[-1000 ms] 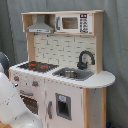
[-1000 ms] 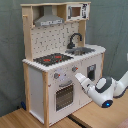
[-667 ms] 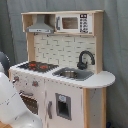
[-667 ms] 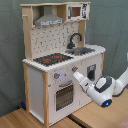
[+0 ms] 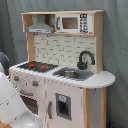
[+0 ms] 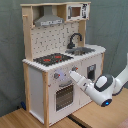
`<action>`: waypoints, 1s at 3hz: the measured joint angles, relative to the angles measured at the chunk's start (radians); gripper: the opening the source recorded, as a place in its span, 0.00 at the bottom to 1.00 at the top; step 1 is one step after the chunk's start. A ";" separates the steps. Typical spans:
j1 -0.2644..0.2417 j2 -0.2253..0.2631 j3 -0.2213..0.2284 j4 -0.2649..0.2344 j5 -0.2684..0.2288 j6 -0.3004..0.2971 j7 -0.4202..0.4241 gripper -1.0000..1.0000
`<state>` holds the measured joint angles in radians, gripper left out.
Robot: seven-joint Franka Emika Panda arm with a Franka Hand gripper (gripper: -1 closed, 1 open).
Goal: Play with the kitchen
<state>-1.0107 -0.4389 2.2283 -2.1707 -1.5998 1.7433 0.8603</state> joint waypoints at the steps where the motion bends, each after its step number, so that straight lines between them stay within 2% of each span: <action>1: -0.021 -0.021 0.001 0.001 -0.080 0.050 0.042 1.00; 2: -0.058 -0.058 0.001 0.010 -0.110 0.103 0.127 1.00; 3: -0.082 -0.105 0.003 0.040 -0.123 0.151 0.208 1.00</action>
<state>-1.0922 -0.5435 2.2314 -2.1303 -1.7228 1.8941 1.0681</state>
